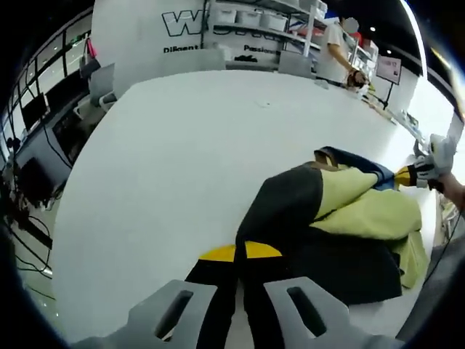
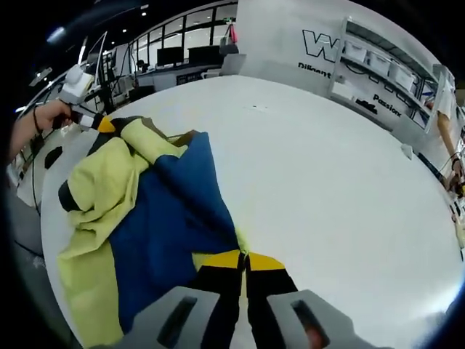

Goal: Fold the garment on the visible template until the final outline fits inside the template.

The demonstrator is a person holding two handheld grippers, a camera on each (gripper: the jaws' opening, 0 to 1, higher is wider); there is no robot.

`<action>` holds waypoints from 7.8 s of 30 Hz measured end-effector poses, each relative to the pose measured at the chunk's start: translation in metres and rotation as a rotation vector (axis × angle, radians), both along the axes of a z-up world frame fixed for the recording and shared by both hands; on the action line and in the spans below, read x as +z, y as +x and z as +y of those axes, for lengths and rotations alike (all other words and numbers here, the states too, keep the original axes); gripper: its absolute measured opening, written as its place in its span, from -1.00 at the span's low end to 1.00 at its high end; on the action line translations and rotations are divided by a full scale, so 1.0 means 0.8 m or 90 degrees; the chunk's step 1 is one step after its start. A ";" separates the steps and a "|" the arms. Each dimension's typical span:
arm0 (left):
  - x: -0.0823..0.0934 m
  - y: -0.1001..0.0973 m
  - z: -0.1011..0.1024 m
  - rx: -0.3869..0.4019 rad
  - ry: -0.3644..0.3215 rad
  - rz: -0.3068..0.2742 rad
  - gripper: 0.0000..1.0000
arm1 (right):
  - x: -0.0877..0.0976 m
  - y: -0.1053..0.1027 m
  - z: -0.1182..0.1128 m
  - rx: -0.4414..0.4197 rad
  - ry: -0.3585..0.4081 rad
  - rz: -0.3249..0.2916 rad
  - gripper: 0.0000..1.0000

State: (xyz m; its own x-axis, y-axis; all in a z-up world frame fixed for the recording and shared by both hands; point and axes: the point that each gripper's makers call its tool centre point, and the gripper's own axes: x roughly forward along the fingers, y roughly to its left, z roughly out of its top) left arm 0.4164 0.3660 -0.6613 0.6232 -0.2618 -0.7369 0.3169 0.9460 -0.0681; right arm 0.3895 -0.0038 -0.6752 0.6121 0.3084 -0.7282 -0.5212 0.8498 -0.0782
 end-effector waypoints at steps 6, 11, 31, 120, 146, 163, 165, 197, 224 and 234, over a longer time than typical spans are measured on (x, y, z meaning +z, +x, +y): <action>-0.011 -0.015 0.000 0.007 -0.003 0.041 -1.00 | -0.002 0.000 -0.002 -0.029 0.021 0.016 -1.00; -0.006 -0.015 -0.004 -0.042 0.035 0.013 -1.00 | -0.002 -0.002 -0.004 -0.010 0.014 0.017 -1.00; 0.039 0.007 -0.006 -0.026 -0.024 -0.071 -0.48 | 0.066 0.030 0.032 -0.015 0.061 -0.078 -0.49; 0.027 0.088 -0.114 -0.102 -0.076 -0.079 -0.98 | 0.026 0.132 0.106 0.085 -0.062 -0.051 -1.00; 0.000 0.167 -0.146 -0.193 0.092 -0.121 -0.97 | 0.004 0.169 0.045 -0.042 -0.062 -0.028 -1.00; -0.015 0.184 -0.150 -0.180 0.078 -0.102 -0.96 | -0.001 0.181 0.028 -0.051 -0.100 -0.030 -1.00; -0.016 0.189 -0.150 -0.176 0.077 -0.100 -0.96 | -0.002 0.181 0.027 -0.052 -0.104 -0.029 -1.00; 0.058 0.125 -0.148 -0.246 0.062 -0.169 -0.57 | 0.079 0.155 0.043 -0.095 0.052 -0.115 -0.50; 0.079 0.020 -0.139 -0.236 0.064 -0.214 -0.57 | 0.087 0.098 0.050 -0.072 0.058 -0.117 -0.36; 0.069 -0.030 -0.146 -0.243 0.030 -0.198 -0.62 | 0.087 0.088 0.051 -0.064 0.053 -0.121 -0.32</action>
